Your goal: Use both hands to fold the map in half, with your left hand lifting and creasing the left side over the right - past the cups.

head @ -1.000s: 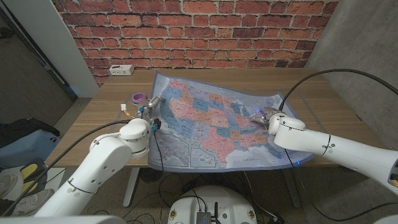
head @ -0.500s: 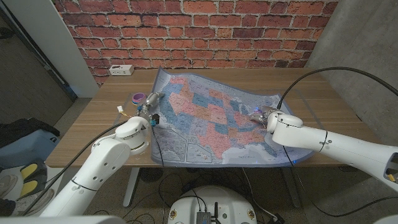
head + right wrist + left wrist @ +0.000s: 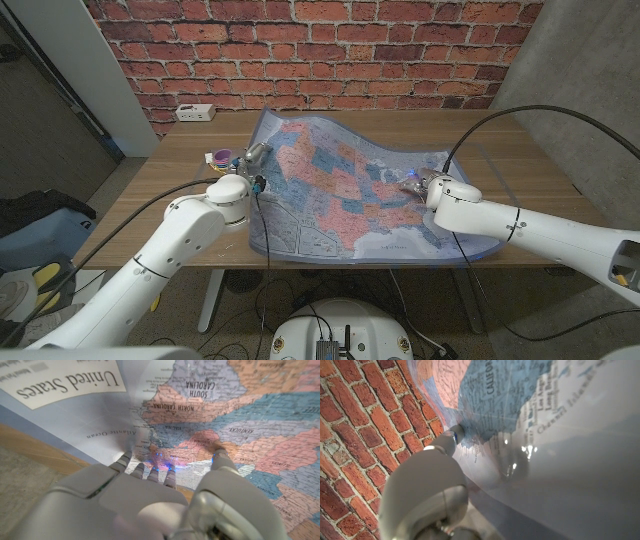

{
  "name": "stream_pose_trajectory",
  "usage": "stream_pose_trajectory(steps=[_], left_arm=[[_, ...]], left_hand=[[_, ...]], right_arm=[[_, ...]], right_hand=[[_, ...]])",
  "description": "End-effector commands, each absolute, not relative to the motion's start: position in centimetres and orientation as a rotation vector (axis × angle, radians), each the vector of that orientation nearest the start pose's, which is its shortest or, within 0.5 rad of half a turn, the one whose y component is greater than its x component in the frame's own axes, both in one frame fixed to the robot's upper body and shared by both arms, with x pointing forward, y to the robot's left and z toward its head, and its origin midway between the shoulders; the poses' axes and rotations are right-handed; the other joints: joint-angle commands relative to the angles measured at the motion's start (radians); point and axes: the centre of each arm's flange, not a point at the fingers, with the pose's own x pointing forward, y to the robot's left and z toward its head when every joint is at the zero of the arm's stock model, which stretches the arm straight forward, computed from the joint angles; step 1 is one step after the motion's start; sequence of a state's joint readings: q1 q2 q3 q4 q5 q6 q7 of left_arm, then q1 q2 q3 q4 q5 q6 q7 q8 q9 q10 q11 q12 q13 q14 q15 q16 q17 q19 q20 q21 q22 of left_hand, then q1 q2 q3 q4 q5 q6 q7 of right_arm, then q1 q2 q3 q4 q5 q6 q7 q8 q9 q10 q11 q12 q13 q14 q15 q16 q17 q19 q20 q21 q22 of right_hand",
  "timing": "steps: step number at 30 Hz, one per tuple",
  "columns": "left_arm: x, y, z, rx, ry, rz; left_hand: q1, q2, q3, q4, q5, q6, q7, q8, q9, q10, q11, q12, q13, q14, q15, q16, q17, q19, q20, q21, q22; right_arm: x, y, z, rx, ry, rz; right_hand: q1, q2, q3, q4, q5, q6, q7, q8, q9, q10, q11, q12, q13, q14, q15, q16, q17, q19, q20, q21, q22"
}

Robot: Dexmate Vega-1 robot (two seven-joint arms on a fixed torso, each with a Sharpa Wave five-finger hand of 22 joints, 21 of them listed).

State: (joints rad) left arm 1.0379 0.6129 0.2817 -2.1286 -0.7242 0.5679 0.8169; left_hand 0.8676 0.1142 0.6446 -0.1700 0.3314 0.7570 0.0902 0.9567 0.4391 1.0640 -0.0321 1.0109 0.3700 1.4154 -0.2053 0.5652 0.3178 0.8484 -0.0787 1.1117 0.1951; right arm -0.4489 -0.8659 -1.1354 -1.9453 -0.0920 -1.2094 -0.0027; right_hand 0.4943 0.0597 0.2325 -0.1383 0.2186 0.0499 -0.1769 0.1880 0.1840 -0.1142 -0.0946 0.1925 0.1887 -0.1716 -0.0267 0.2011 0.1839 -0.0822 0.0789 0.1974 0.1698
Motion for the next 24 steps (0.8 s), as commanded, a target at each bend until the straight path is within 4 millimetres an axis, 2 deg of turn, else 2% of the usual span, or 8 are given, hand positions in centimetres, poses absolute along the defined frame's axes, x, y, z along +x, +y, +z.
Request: stream_pose_trajectory(steps=[1,3,7,10,11,14,24], left_arm=[[56.1,23.7,0.6,-0.086,-0.245,0.065],[56.6,23.3,0.5,-0.144,-0.243,0.001],[57.7,22.2,0.6,-0.213,-0.239,-0.115],[58.2,21.3,0.9,-0.202,-0.236,-0.158],[58.6,20.7,1.2,-0.205,-0.233,-0.203],[59.2,19.8,1.5,-0.199,-0.234,-0.259],[61.9,17.4,2.1,-0.174,-0.261,-0.465]], left_hand=[[0.021,-0.001,0.011,0.003,-0.006,0.035,0.062,-0.021,-0.031,0.1,-0.092,-0.045,-0.067,-0.049,0.001,-0.06,-0.061,-0.013,-0.005,0.02,-0.005],[0.018,0.0,0.015,0.008,-0.013,0.019,0.069,-0.02,-0.025,0.082,-0.097,-0.071,-0.094,-0.068,0.003,-0.091,-0.086,-0.019,-0.005,0.024,-0.009],[0.009,0.007,0.021,0.018,-0.031,-0.02,0.068,-0.02,-0.012,0.053,-0.083,-0.112,-0.129,-0.096,0.008,-0.133,-0.115,-0.028,-0.005,0.027,-0.014],[0.002,0.009,0.023,0.023,-0.042,-0.026,0.067,-0.023,-0.018,0.047,-0.083,-0.128,-0.14,-0.106,0.005,-0.148,-0.123,-0.031,-0.007,0.026,-0.016],[-0.001,0.011,0.025,0.025,-0.047,-0.028,0.067,-0.025,-0.022,0.043,-0.091,-0.136,-0.145,-0.113,0.006,-0.154,-0.126,-0.033,-0.006,0.025,-0.017],[-0.006,0.015,0.03,0.028,-0.062,-0.036,0.063,-0.028,-0.029,0.03,-0.086,-0.156,-0.153,-0.132,0.01,-0.172,-0.133,-0.042,-0.01,0.021,-0.019],[-0.025,0.02,0.047,0.033,-0.112,-0.075,0.057,-0.015,-0.008,0.012,-0.111,-0.206,-0.151,-0.203,0.032,-0.231,-0.139,-0.093,-0.006,0.001,-0.02]], right_arm=[[61.4,-23.1,-6.4,-1.357,0.191,-0.069],[61.6,-23.0,-6.4,-1.363,0.189,-0.058],[61.9,-22.9,-6.4,-1.371,0.193,-0.047],[62.1,-22.8,-6.3,-1.375,0.194,-0.039],[62.2,-22.8,-6.3,-1.379,0.194,-0.03],[62.4,-22.8,-6.4,-1.384,0.199,-0.022],[62.7,-22.7,-6.7,-1.386,0.203,-0.008]], right_hand=[[-0.003,-0.014,-0.01,0.002,0.005,0.007,-0.001,0.005,0.002,0.001,0.003,0.005,0.001,-0.055,0.003,0.0,0.002,0.001,-0.002,-0.002,0.003],[-0.005,-0.016,-0.012,0.003,0.005,0.007,-0.001,0.005,0.002,0.001,0.003,0.005,0.001,-0.055,0.002,0.0,0.002,0.003,-0.002,-0.001,0.003],[-0.007,-0.019,-0.014,0.004,0.006,0.008,0.0,0.005,0.002,0.001,0.003,0.005,0.001,-0.054,0.002,0.001,0.002,0.006,-0.002,0.0,0.004],[-0.008,-0.022,-0.017,0.004,0.008,0.009,0.001,0.005,0.002,0.001,0.003,0.005,0.001,-0.053,0.003,0.001,0.002,0.011,-0.003,0.002,0.004],[-0.009,-0.023,-0.018,0.004,0.008,0.009,0.002,0.004,0.002,0.002,0.005,0.005,0.001,-0.052,0.003,0.001,0.002,0.011,-0.002,0.002,0.004],[-0.01,-0.025,-0.019,0.004,0.009,0.009,0.002,0.005,0.002,0.002,0.006,0.005,0.001,-0.05,0.004,0.002,0.002,0.016,-0.001,0.003,0.004],[-0.01,-0.028,-0.023,0.004,0.014,0.014,0.005,0.006,0.002,0.004,0.005,0.006,0.001,-0.044,0.001,0.003,0.001,0.03,0.002,0.007,0.003]])
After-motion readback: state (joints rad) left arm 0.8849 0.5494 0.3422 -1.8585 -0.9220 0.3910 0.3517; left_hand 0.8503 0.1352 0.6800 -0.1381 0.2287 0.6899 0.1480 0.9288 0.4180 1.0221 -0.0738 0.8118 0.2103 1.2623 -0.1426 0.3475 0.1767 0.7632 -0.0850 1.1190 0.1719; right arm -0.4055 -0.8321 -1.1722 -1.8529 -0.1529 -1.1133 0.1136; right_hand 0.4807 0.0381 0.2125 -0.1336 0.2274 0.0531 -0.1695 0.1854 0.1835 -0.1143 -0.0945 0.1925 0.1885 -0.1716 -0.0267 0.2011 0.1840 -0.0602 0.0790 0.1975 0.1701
